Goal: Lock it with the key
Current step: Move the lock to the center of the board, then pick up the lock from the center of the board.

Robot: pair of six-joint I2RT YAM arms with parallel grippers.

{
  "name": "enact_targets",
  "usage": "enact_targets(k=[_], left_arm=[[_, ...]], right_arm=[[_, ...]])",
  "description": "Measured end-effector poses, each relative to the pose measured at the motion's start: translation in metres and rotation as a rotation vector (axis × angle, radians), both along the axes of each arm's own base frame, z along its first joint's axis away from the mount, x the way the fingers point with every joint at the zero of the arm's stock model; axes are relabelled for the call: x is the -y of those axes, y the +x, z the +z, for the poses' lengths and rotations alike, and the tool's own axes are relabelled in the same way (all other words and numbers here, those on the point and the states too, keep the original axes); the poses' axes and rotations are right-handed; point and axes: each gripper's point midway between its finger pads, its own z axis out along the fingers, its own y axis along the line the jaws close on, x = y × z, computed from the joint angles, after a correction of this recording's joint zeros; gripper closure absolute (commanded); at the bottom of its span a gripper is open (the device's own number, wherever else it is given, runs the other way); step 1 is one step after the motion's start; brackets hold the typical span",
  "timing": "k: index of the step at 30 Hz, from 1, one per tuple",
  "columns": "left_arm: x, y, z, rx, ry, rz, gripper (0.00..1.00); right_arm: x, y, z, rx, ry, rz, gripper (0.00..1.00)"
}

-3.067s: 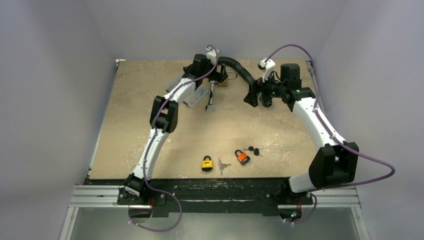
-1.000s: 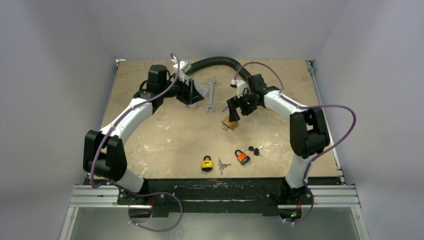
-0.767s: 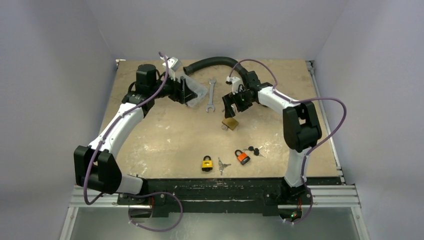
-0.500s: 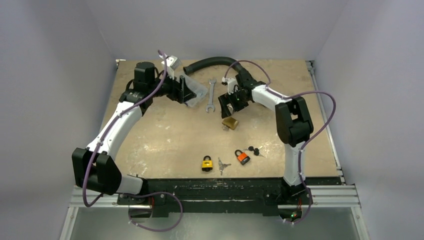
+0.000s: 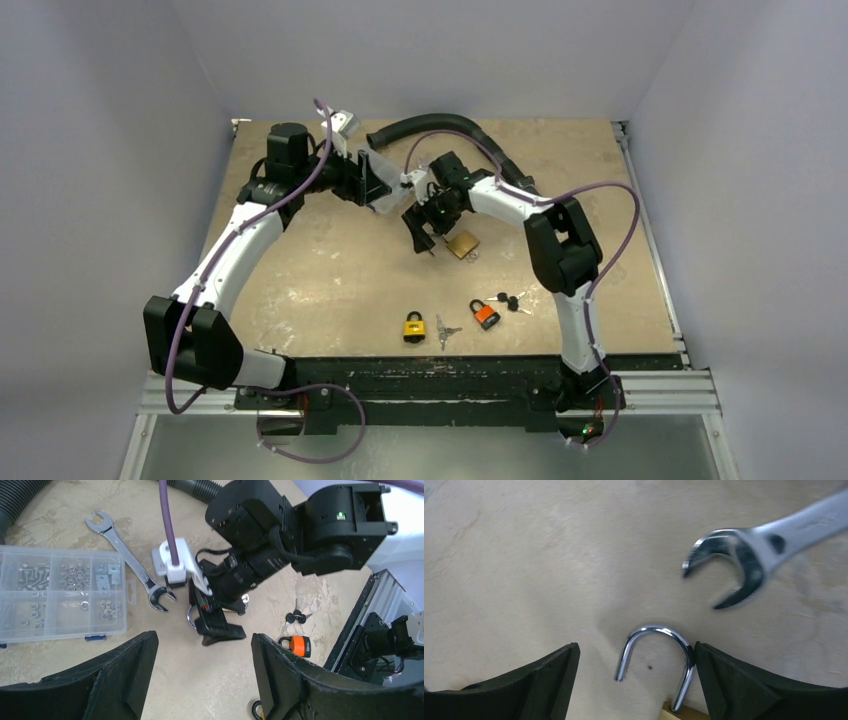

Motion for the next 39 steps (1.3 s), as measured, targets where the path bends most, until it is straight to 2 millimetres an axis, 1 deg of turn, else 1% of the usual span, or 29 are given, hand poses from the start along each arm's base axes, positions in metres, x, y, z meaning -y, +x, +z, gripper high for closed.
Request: enact_targets(k=[3, 5, 7, 9, 14, 15, 16, 17, 18, 20, 23, 27, 31, 34, 39], left_arm=[[0.000, 0.000, 0.000, 0.000, -0.001, 0.000, 0.27], [0.001, -0.001, 0.000, -0.001, -0.003, -0.005, 0.27], [0.001, -0.001, 0.001, -0.001, -0.004, -0.007, 0.27], [0.001, -0.001, 0.001, -0.002, -0.005, -0.010, 0.26], [0.001, -0.002, 0.001, -0.001, -0.006, -0.012, 0.25], [0.001, -0.002, 0.001, -0.001, -0.007, -0.013, 0.24], [0.002, -0.002, 0.001, -0.001, -0.007, -0.015, 0.18], [0.002, -0.002, 0.001, -0.001, -0.008, -0.018, 0.12], [0.002, -0.003, 0.001, 0.001, -0.008, -0.021, 0.09], [0.002, -0.003, 0.001, 0.006, -0.004, -0.026, 0.05], [0.000, -0.002, -0.002, 0.008, 0.015, -0.019, 0.04], [-0.003, -0.002, -0.006, 0.005, 0.034, -0.014, 0.04], [-0.003, -0.003, -0.007, 0.004, 0.038, -0.017, 0.04], [-0.003, -0.003, -0.007, 0.004, 0.037, -0.017, 0.04], [-0.003, -0.003, -0.007, 0.004, 0.037, -0.017, 0.04]], right_arm=[[-0.009, -0.016, 0.000, 0.003, -0.009, 0.062, 0.05], [-0.008, -0.025, 0.003, 0.004, -0.015, 0.083, 0.04], [-0.002, -0.029, 0.011, 0.022, -0.018, 0.084, 0.01], [0.004, -0.029, 0.027, 0.057, -0.012, 0.071, 0.01], [0.023, -0.025, 0.087, 0.227, 0.014, 0.015, 0.01], [0.025, -0.024, 0.096, 0.255, 0.016, 0.010, 0.01], [0.028, -0.024, 0.105, 0.290, 0.017, 0.013, 0.01], [0.031, -0.023, 0.110, 0.316, 0.010, 0.019, 0.01], [0.032, -0.021, 0.112, 0.332, 0.004, 0.025, 0.01], [0.036, -0.019, 0.107, 0.352, -0.021, 0.039, 0.01], [0.045, -0.018, 0.084, 0.332, -0.088, 0.045, 0.01], [0.055, -0.013, 0.046, 0.282, -0.178, 0.041, 0.01], [0.063, -0.014, 0.023, 0.247, -0.231, 0.037, 0.01], [0.068, -0.014, 0.014, 0.236, -0.261, 0.034, 0.01], [0.072, -0.012, 0.010, 0.237, -0.282, 0.027, 0.01]])
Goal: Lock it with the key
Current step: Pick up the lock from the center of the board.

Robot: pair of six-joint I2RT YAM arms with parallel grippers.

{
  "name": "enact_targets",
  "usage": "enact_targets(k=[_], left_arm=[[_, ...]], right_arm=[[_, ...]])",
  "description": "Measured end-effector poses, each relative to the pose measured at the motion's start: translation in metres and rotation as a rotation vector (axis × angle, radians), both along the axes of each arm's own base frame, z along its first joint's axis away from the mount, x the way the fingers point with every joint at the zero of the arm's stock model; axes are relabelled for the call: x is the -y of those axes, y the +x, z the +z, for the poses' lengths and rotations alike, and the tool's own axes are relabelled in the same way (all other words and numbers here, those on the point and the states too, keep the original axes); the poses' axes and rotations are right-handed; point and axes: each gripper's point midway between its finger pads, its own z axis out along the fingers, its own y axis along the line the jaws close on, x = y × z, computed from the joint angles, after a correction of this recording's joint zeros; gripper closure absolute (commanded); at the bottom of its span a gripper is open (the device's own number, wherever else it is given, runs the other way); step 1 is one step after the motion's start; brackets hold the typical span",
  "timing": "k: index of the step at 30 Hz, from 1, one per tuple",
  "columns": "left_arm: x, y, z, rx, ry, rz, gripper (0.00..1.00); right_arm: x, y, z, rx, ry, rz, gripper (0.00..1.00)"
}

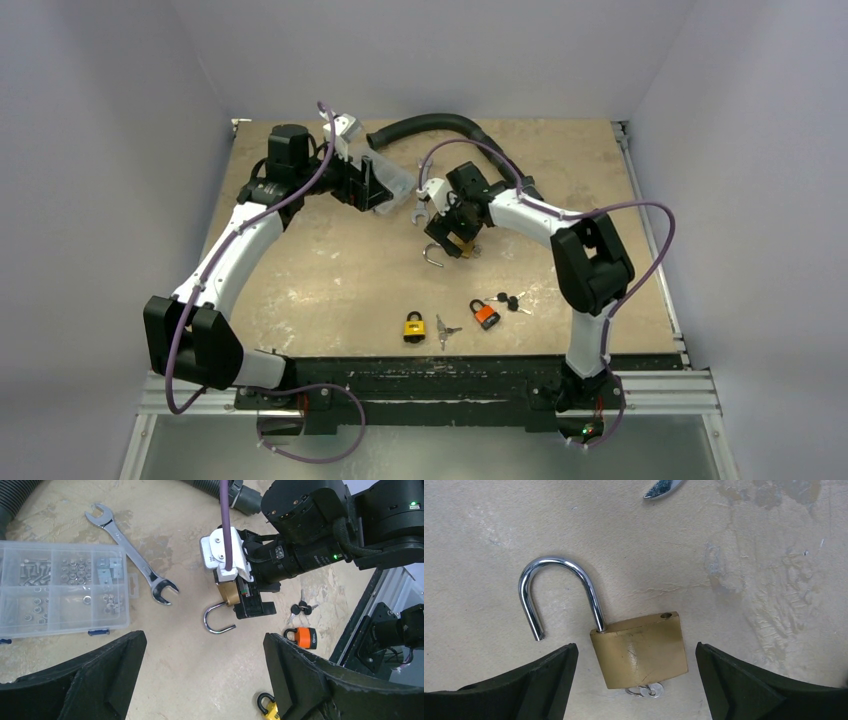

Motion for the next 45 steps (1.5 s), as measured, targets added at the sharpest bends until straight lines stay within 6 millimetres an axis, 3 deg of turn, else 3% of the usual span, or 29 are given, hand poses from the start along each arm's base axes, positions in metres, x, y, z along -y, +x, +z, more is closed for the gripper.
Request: enact_targets(k=[7, 21, 27, 32, 38, 45], left_arm=[[0.000, 0.000, 0.000, 0.000, 0.000, 0.000, 0.04], [0.000, 0.000, 0.000, -0.004, -0.004, 0.004, 0.04], [0.002, 0.005, 0.001, -0.022, -0.038, 0.017, 0.05], [0.001, 0.011, -0.013, -0.065, -0.049, 0.031, 0.06], [-0.008, 0.017, -0.046, -0.175, -0.100, 0.054, 0.03], [-0.013, 0.018, -0.081, -0.255, -0.092, 0.048, 0.01]], right_arm=[[0.004, -0.002, -0.014, -0.030, -0.022, -0.003, 0.01], [0.009, -0.006, -0.025, -0.085, -0.003, 0.052, 0.16], [0.009, -0.005, -0.024, -0.079, -0.009, 0.051, 0.50], [0.009, -0.006, -0.024, -0.073, -0.003, 0.051, 0.61], [0.010, -0.010, -0.018, -0.079, 0.002, 0.052, 0.65], [0.007, -0.021, 0.016, -0.072, 0.060, 0.074, 0.71]])
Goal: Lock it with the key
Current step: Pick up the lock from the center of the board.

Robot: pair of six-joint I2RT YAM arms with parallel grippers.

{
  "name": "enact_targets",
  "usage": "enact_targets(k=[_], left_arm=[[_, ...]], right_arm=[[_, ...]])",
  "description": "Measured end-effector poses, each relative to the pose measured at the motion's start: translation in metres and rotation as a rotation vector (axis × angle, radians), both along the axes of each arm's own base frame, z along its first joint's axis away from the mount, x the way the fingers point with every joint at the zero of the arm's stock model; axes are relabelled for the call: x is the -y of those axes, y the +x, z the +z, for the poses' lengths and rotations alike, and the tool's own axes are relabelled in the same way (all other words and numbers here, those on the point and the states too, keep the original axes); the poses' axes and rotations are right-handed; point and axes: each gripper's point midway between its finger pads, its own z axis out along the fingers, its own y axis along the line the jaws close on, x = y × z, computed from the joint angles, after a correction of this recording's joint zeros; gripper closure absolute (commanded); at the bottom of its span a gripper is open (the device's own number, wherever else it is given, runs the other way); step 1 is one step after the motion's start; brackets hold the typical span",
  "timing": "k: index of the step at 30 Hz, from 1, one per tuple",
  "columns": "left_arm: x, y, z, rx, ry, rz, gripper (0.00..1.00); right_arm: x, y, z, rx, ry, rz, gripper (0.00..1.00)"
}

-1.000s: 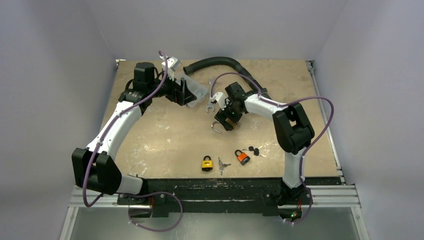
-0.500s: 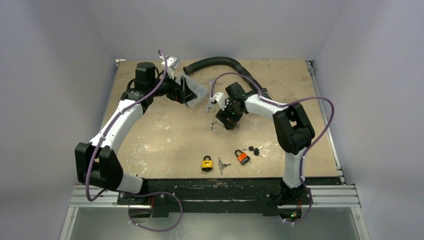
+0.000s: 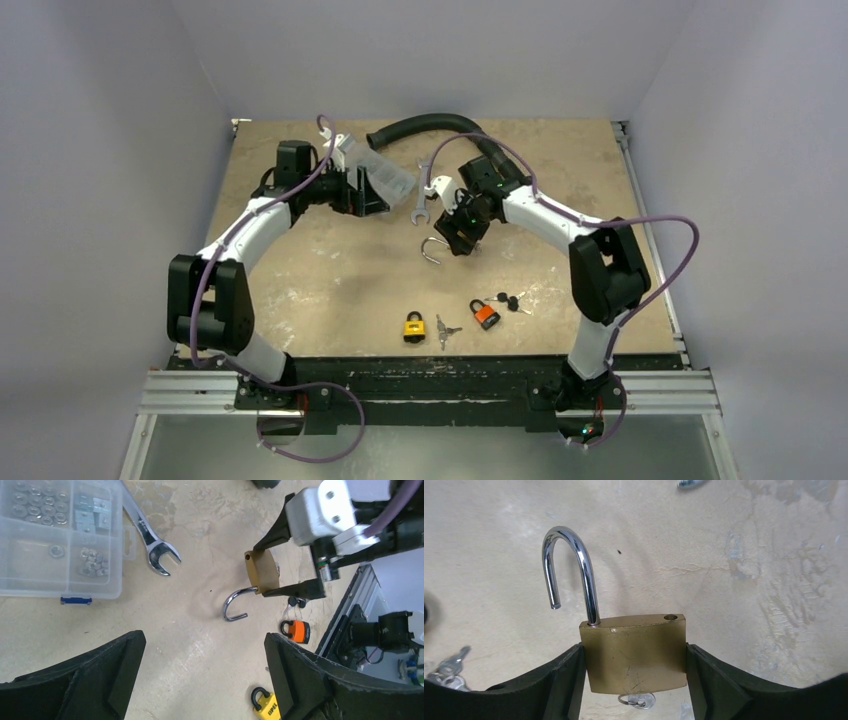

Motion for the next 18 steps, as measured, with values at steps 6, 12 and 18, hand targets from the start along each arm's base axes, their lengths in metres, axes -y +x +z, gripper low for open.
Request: enact_targets(k=[6, 12, 18], left_arm=[[0.012, -0.018, 0.000, 0.014, -0.055, -0.142, 0.08], [0.025, -0.048, -0.005, -0.012, -0.146, -0.304, 0.11], [0.042, -0.070, -0.009, -0.008, -0.149, -0.411, 0.15]], right_arm=[[-0.012, -0.008, 0.039, 0.016, 0.093, 0.034, 0.72], [-0.023, -0.023, 0.067, -0.013, 0.185, 0.066, 0.72], [-0.030, -0.035, 0.085, -0.045, 0.248, 0.080, 0.73]])
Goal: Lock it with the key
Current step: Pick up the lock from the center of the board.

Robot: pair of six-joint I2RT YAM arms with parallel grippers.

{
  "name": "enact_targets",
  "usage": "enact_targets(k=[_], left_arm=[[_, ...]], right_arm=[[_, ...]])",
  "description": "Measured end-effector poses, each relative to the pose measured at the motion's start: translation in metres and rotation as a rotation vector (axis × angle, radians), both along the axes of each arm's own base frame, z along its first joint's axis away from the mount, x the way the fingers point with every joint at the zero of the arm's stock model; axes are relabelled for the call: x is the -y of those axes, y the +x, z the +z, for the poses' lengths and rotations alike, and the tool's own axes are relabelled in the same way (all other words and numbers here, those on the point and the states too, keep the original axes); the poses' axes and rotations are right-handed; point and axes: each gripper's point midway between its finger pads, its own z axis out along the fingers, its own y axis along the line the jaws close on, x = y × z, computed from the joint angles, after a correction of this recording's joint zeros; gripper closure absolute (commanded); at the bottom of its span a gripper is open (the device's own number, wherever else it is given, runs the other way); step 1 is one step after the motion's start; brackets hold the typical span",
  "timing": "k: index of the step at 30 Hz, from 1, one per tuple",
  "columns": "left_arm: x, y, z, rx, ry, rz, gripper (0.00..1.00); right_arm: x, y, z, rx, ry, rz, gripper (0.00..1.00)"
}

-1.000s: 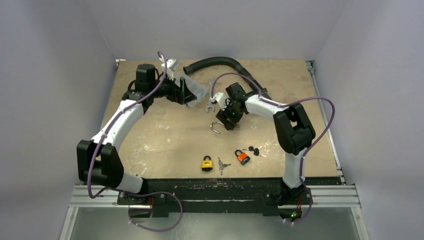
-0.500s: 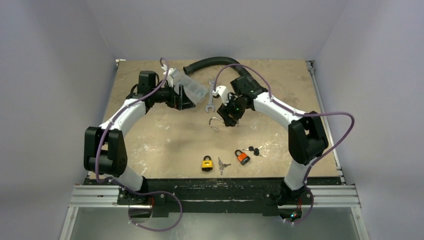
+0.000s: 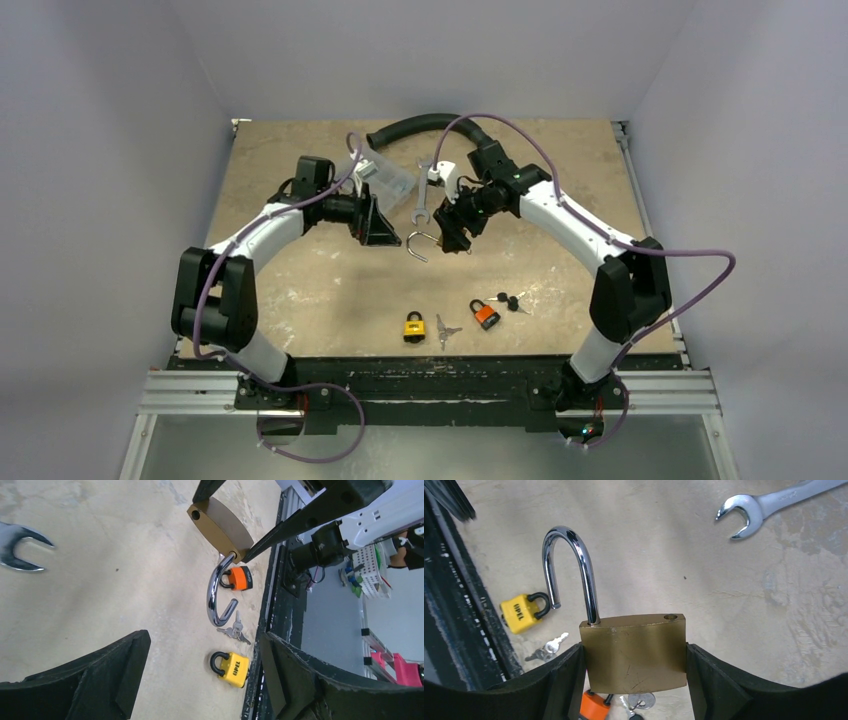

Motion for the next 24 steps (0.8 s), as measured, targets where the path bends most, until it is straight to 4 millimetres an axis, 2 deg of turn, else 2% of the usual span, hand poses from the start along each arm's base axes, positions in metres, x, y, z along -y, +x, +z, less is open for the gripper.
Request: enact_targets(k=[8, 11, 17, 24], left_arm=[[0.021, -0.026, -0.010, -0.017, 0.034, -0.088, 0.28], [0.029, -0.034, -0.012, -0.022, 0.045, -0.114, 0.35], [0.037, -0.039, -0.008, -0.044, 0.028, -0.152, 0.47], [0.047, -0.051, -0.008, -0.109, -0.022, -0.221, 0.56]], right_arm=[[-0.005, -0.012, 0.013, -0.036, 0.048, 0.010, 0.73], [-0.005, -0.016, 0.016, -0.045, 0.060, 0.018, 0.74], [-0.007, -0.023, 0.019, -0.061, 0.074, 0.033, 0.74], [-0.008, -0.025, 0.020, -0.066, 0.080, 0.041, 0.75]])
